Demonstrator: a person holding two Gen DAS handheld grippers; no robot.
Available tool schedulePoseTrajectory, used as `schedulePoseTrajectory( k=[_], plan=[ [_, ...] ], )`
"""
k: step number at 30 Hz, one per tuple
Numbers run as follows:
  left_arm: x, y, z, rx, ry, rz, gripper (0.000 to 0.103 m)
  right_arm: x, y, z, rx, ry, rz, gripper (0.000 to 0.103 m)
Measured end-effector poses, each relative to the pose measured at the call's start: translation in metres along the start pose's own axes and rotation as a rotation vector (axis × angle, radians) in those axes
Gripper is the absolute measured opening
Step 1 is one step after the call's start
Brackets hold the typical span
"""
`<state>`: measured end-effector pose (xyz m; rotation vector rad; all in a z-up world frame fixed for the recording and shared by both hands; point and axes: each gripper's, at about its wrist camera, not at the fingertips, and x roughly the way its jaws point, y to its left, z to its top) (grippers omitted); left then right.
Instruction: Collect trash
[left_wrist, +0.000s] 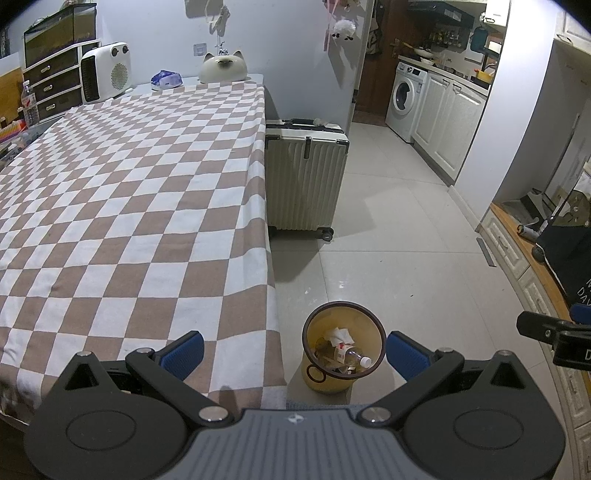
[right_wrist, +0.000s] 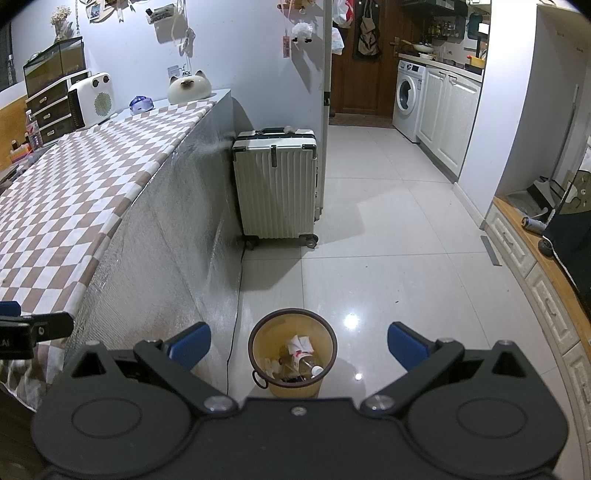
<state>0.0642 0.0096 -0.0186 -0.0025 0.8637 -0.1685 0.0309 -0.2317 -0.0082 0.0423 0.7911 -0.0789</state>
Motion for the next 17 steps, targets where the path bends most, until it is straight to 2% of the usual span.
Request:
schedulePoseTrajectory(
  k=[17],
  plan=[
    [-0.0019, 0.0005, 0.0002, -0.003, 0.002, 0.003, 0.103, 0.0004, 0.0013, -0.0001, -0.001, -0.001, 0.003, 0.103]
  ],
)
